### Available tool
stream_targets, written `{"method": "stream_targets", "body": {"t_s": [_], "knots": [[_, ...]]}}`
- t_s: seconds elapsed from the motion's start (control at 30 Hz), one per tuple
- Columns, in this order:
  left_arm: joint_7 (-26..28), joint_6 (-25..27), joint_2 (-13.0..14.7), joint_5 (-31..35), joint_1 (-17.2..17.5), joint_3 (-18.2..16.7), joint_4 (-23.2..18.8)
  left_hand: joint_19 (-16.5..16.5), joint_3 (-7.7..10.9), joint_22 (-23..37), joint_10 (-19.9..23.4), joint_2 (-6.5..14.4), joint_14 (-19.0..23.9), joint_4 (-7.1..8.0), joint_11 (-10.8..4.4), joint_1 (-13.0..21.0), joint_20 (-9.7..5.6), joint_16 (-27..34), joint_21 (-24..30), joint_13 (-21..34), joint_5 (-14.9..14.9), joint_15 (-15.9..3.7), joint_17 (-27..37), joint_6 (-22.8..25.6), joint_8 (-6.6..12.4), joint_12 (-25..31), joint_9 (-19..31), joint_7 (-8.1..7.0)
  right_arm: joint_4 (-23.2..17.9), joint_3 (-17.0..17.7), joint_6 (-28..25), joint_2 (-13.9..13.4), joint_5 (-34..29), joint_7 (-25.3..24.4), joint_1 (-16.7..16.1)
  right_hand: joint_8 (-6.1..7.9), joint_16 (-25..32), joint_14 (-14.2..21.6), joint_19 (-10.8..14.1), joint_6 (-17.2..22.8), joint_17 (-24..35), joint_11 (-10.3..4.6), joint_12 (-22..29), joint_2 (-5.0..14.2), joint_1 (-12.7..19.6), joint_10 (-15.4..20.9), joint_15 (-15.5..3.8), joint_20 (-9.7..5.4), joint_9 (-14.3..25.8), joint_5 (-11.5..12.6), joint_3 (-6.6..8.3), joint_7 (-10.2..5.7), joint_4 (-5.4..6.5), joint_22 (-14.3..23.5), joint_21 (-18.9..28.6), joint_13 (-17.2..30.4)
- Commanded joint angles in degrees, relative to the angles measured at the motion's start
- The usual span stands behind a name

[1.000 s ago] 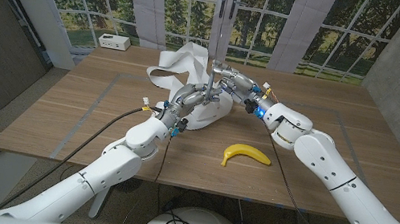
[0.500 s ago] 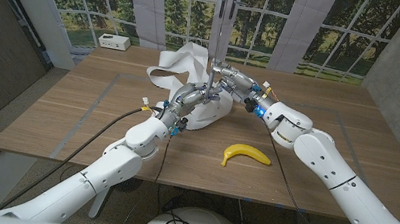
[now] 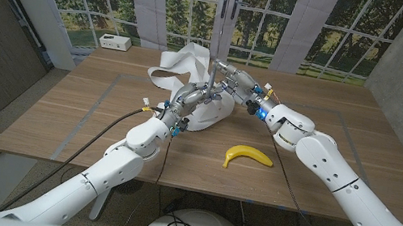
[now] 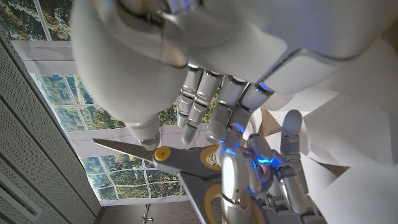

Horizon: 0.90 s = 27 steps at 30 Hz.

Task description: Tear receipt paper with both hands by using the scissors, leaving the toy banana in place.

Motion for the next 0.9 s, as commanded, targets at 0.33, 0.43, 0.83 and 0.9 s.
{"method": "stream_targets", "body": {"t_s": [0.33,0.43,0.83,0.9], "knots": [[-3.8,-1.1,-0.8,-5.9,0.7,-0.9,0.0,-3.6,1.57,0.2,14.7,-0.2,-3.4,6.35,-12.87,-7.8,1.2,-2.0,1.6,0.1,-4.7,-6.63,0.1,-3.4,38.29,32.9,2.3,-1.2,-0.3,2.0,-0.1,-0.4,1.8,-2.5,-2.1,0.33,-0.7,-0.7,1.4,-1.6,-0.3,0.27,-0.1,-1.62,-5.7,0.3,-8.64,-6.51,-0.2,0.6,-2.35,0.38,2.29,-1.3,-0.2,0.9],[-3.5,-0.8,-0.6,-5.7,0.7,-0.8,-0.2,-3.5,0.45,0.0,15.2,-1.1,-2.8,7.04,-13.07,-10.1,1.01,-1.8,2.0,0.1,-6.6,-6.72,0.1,-2.8,38.35,33.0,2.3,-1.64,-0.1,2.1,-0.3,-0.3,2.4,-2.6,-2.3,0.37,-0.6,-0.5,1.6,-1.6,-0.1,0.22,0.0,-1.52,-5.7,0.7,-8.65,-6.56,-0.2,0.7,-2.31,0.38,2.24,-1.3,-0.1,1.0],[-3.8,-0.3,-0.1,-6.1,0.8,-0.9,-0.4,-3.4,-1.26,-0.6,16.3,-3.1,-1.9,7.49,-13.53,-13.0,0.68,-1.5,2.4,0.1,-7.3,-6.85,0.1,-1.6,38.35,32.9,2.3,-2.38,0.0,2.2,-0.2,-0.2,2.8,-3.2,-2.4,0.51,-0.3,-0.2,1.6,-1.6,0.2,-0.12,0.4,-1.18,-5.5,1.6,-8.66,-6.74,-0.3,0.9,-2.15,0.28,2.09,-1.3,0.0,1.1],[-3.7,-0.3,-0.2,-6.2,0.8,-0.9,-0.4,-3.3,-1.67,-0.7,16.4,-3.5,-1.8,7.66,-13.75,-13.7,0.59,-1.6,2.4,0.1,-7.3,-6.85,-0.1,-1.5,38.31,32.9,2.3,-2.42,0.0,2.3,0.0,-0.2,2.7,-3.2,-2.5,0.54,-0.2,-0.2,1.6,-1.5,0.2,-0.17,0.3,-1.15,-5.5,1.5,-8.65,-6.75,-0.3,1.0,-2.14,0.29,2.07,-1.2,0.1,1.2]]}}
